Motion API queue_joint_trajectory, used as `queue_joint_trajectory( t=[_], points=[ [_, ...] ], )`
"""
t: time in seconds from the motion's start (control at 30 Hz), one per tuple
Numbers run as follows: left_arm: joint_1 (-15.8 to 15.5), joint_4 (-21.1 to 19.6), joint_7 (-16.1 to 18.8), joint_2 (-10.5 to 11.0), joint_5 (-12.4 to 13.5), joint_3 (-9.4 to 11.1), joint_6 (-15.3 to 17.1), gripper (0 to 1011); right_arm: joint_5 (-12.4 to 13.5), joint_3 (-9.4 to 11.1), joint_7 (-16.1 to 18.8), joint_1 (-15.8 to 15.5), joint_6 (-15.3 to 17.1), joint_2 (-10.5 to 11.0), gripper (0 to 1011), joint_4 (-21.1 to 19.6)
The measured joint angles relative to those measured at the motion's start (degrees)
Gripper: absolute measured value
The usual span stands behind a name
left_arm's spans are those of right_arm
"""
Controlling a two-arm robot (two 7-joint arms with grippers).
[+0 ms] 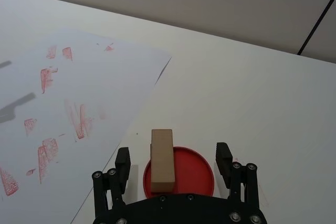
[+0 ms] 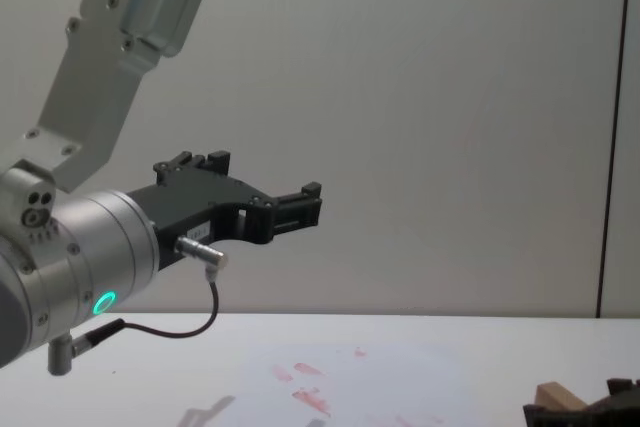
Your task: Use the one hand to pick up the stamp and affix it onto the A4 paper.
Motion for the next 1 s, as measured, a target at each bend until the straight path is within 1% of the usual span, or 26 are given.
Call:
queue_joint_trajectory(
  t=[0.13,0.17,0.2,0.4,0.47,0.53,0.6,0.67,0.77,0.8,0.9,0.93,1.0],
  points=[
    [0.0,0.0,0.0,0.0,0.0,0.0,0.0,1003,-0.3,-0.1,-0.1,0.1,0.2,-0.1,995,0.3],
    [0.0,0.0,0.0,0.0,0.0,0.0,0.0,1003,-0.3,-0.1,-0.1,0.2,0.2,-0.2,960,0.4],
    [0.0,0.0,0.0,0.0,0.0,0.0,0.0,1003,-0.4,-0.1,-0.1,0.2,0.2,-0.2,960,0.5],
    [0.0,0.0,0.0,0.0,0.0,0.0,0.0,1003,-0.6,-0.2,-0.2,0.3,0.3,-0.4,807,0.8],
    [0.0,0.0,0.0,0.0,0.0,0.0,0.0,1003,-0.6,-0.2,-0.2,0.4,0.4,-0.4,736,0.8],
    [0.0,0.0,0.0,0.0,0.0,0.0,0.0,1003,-0.7,-0.2,-0.2,0.4,0.4,-0.4,704,0.9],
    [0.0,0.0,0.0,0.0,0.0,0.0,0.0,1002,-0.7,-0.2,-0.2,0.4,0.4,-0.5,617,0.9],
    [0.0,0.0,0.0,0.0,0.0,0.0,0.0,1003,-0.8,-0.2,-0.2,0.4,0.4,-0.5,577,1.0],
    [0.0,0.0,0.0,0.0,0.0,0.0,0.0,1003,-0.8,-0.2,-0.2,0.4,0.4,-0.5,476,1.0],
    [0.0,0.0,0.0,0.0,0.0,0.0,0.0,1003,-0.8,-0.2,-0.3,0.5,0.4,-0.5,419,1.0],
    [0.0,0.0,0.0,0.0,0.0,0.0,0.0,1003,-0.8,-0.2,-0.3,0.5,0.4,-0.5,358,1.1],
    [0.0,0.0,0.0,0.0,0.0,0.0,0.0,1003,-0.8,-0.2,-0.3,0.5,0.4,-0.5,304,1.1],
    [0.0,0.0,0.0,0.0,0.0,0.0,0.0,1003,-0.8,-0.2,-0.3,0.5,0.5,-0.5,256,1.1]
  ],
)
